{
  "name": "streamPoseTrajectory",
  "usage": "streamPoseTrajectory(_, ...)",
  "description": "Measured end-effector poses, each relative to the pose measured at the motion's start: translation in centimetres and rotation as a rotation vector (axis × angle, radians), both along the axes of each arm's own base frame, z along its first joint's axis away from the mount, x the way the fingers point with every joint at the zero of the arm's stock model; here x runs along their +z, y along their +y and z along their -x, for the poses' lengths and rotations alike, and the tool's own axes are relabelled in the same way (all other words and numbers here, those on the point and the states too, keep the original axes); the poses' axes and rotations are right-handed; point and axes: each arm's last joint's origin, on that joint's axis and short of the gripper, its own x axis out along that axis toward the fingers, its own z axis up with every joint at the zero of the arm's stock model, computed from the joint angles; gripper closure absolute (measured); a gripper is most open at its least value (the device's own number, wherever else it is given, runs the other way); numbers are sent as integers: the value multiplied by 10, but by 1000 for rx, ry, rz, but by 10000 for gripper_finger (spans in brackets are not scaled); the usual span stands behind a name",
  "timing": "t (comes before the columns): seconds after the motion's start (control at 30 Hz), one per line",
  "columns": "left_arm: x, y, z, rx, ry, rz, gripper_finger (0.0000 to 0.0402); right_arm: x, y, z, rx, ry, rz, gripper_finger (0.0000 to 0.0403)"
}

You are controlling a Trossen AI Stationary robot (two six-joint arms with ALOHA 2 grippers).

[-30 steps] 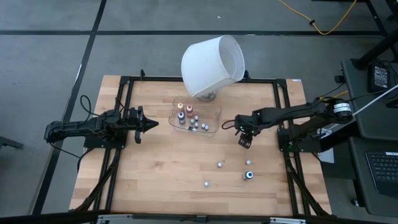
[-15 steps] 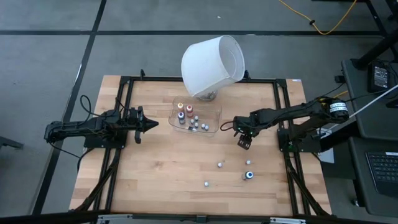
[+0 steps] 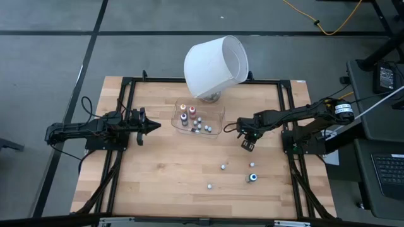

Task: Pick & Place food coloring
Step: Put the small green food coloring bottle into the container

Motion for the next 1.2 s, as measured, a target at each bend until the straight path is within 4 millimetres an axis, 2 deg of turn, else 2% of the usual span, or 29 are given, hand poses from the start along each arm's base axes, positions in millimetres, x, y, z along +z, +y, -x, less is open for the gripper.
streamPoseTrajectory(0.13,0,0,0,0,0,0,386,0,0,0,0,-1,-5,348)
streamPoseTrajectory(0.37,0,0,0,0,0,0,386,16,0,-11,3,-53,-7,327)
streamPoseTrajectory(0.63,0,0,0,0,0,0,387,59,-1,-36,46,-189,8,345)
streamPoseTrajectory(0.8,0,0,0,0,0,0,386,96,-1,-46,107,-254,29,333)
streamPoseTrajectory(0.97,0,0,0,0,0,0,386,132,-2,-55,168,-356,60,345)
streamPoseTrajectory(1.07,0,0,0,0,0,0,386,144,-4,-65,204,-385,80,346)
streamPoseTrajectory(1.2,0,0,0,0,0,0,386,147,-12,-88,258,-372,108,338)
